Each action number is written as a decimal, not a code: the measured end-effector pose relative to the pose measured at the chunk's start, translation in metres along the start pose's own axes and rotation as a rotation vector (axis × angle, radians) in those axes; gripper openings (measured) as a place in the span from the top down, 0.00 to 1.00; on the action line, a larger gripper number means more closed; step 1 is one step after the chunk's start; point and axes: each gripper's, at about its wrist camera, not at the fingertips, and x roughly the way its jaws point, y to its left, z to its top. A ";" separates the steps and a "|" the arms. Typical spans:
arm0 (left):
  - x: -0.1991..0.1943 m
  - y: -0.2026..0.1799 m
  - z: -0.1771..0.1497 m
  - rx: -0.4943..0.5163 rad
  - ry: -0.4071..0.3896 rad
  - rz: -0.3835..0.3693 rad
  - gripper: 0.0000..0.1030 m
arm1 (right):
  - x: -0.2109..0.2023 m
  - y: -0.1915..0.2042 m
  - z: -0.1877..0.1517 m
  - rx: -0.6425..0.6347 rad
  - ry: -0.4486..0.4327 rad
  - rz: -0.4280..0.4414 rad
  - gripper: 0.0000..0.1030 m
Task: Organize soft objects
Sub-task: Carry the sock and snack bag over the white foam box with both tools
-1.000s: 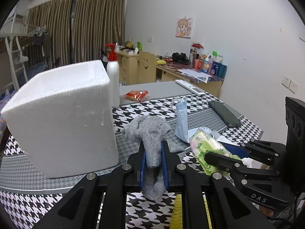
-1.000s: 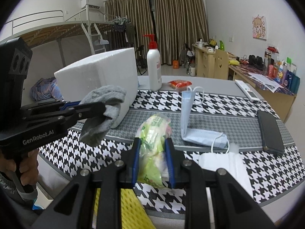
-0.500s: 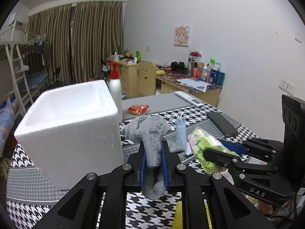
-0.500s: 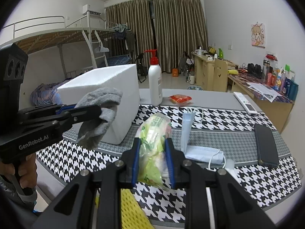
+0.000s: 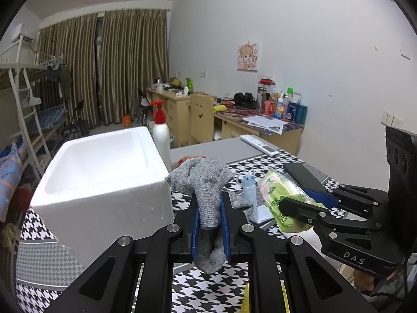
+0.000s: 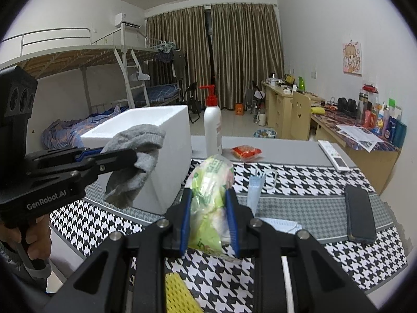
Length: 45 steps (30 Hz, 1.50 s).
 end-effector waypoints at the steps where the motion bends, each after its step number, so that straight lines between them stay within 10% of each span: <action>1: -0.001 0.001 0.001 -0.002 -0.003 -0.002 0.85 | 0.000 0.000 0.001 -0.001 -0.003 0.002 0.71; 45: -0.025 0.043 0.044 -0.014 -0.147 0.109 0.85 | 0.007 0.012 0.054 -0.057 -0.105 0.061 0.71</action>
